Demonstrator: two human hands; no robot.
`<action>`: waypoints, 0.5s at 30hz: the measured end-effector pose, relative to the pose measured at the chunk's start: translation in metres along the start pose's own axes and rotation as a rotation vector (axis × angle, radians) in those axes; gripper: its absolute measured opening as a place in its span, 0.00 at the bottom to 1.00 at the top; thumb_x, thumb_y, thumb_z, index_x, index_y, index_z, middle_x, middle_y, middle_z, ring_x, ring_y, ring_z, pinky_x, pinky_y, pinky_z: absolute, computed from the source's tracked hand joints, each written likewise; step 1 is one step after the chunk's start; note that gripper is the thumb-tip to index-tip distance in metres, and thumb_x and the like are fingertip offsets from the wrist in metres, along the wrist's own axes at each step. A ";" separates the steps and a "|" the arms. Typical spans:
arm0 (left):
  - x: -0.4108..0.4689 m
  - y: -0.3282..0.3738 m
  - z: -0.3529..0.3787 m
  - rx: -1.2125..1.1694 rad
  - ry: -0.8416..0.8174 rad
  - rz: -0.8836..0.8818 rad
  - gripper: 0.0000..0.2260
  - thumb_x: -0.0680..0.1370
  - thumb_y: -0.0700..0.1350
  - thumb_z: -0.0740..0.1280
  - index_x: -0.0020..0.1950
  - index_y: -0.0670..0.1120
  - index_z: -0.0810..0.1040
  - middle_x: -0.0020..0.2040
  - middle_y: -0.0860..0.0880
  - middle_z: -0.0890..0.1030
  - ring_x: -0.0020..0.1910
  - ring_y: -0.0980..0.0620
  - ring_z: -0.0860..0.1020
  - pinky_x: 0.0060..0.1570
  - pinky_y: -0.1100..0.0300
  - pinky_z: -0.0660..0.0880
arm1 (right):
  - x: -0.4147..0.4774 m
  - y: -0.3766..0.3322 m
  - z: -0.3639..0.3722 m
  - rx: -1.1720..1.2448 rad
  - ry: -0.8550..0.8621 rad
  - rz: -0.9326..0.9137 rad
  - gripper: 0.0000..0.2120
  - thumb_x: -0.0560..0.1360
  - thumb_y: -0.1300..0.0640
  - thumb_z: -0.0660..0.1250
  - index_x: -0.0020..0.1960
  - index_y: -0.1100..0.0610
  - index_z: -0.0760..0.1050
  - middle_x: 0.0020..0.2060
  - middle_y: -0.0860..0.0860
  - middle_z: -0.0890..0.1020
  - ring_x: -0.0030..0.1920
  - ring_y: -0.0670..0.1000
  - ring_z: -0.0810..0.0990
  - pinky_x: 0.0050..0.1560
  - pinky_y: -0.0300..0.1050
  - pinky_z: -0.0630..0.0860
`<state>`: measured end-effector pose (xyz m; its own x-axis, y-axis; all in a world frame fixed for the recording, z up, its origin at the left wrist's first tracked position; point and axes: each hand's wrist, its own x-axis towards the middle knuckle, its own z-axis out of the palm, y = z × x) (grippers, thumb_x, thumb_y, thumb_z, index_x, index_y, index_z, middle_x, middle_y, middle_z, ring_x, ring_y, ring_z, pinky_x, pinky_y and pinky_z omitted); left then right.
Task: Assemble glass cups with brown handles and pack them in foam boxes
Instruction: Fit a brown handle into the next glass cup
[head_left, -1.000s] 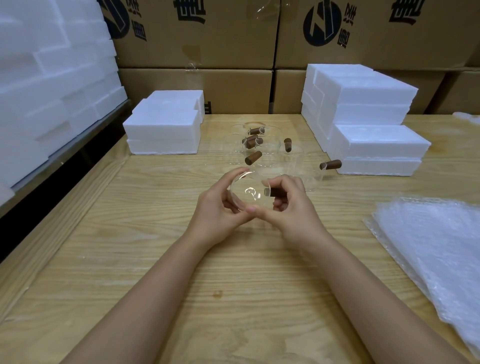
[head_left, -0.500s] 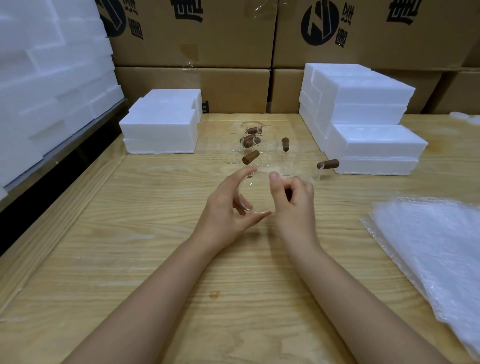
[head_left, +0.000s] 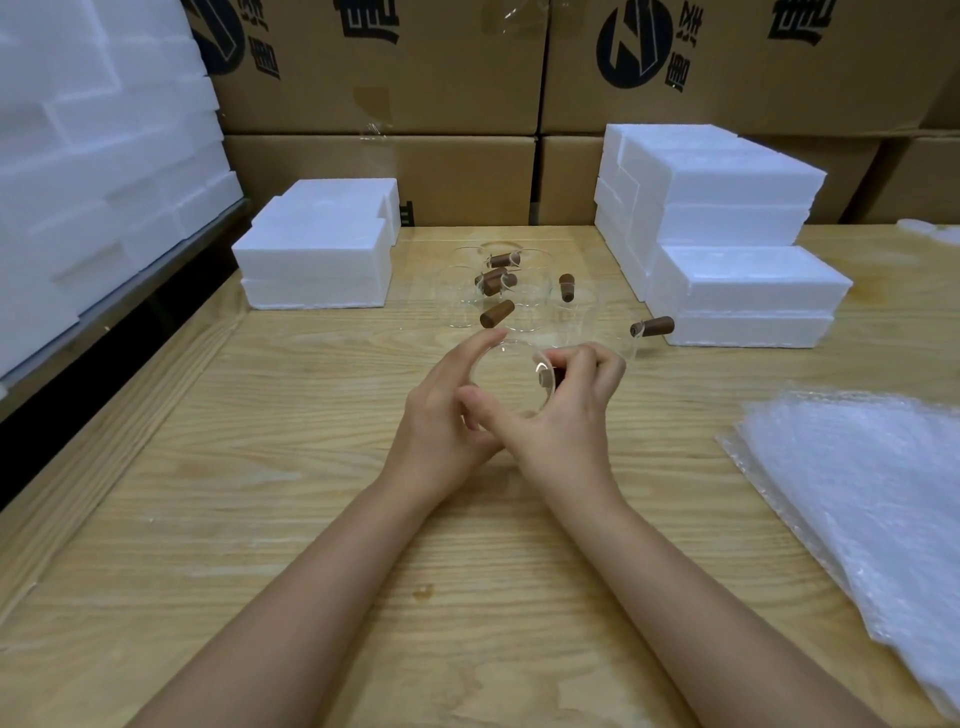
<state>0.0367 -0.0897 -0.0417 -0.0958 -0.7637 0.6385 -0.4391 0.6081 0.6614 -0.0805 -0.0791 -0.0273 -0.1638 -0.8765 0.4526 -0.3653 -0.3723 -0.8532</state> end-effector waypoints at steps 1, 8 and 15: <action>0.000 0.000 -0.001 -0.007 0.009 -0.014 0.32 0.65 0.42 0.72 0.65 0.61 0.67 0.44 0.55 0.79 0.32 0.54 0.76 0.39 0.72 0.71 | 0.000 0.001 -0.001 0.007 -0.010 -0.025 0.31 0.59 0.46 0.79 0.52 0.55 0.64 0.54 0.47 0.60 0.56 0.50 0.69 0.55 0.33 0.69; 0.000 -0.008 -0.004 -0.116 0.031 -0.051 0.34 0.65 0.45 0.78 0.65 0.63 0.68 0.47 0.56 0.80 0.35 0.54 0.79 0.43 0.69 0.75 | 0.005 0.007 -0.010 0.098 -0.072 -0.102 0.15 0.73 0.48 0.65 0.52 0.58 0.74 0.51 0.43 0.64 0.44 0.36 0.70 0.48 0.28 0.69; 0.001 -0.012 -0.002 -0.107 0.054 0.058 0.33 0.67 0.43 0.80 0.66 0.59 0.69 0.59 0.53 0.77 0.40 0.54 0.79 0.46 0.65 0.76 | 0.015 0.007 -0.016 0.487 0.021 0.218 0.07 0.81 0.54 0.59 0.49 0.53 0.74 0.44 0.57 0.75 0.29 0.45 0.72 0.30 0.41 0.72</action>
<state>0.0437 -0.0968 -0.0482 -0.0687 -0.7157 0.6950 -0.3366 0.6724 0.6592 -0.1000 -0.0899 -0.0224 -0.2082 -0.9450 0.2521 0.1461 -0.2849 -0.9474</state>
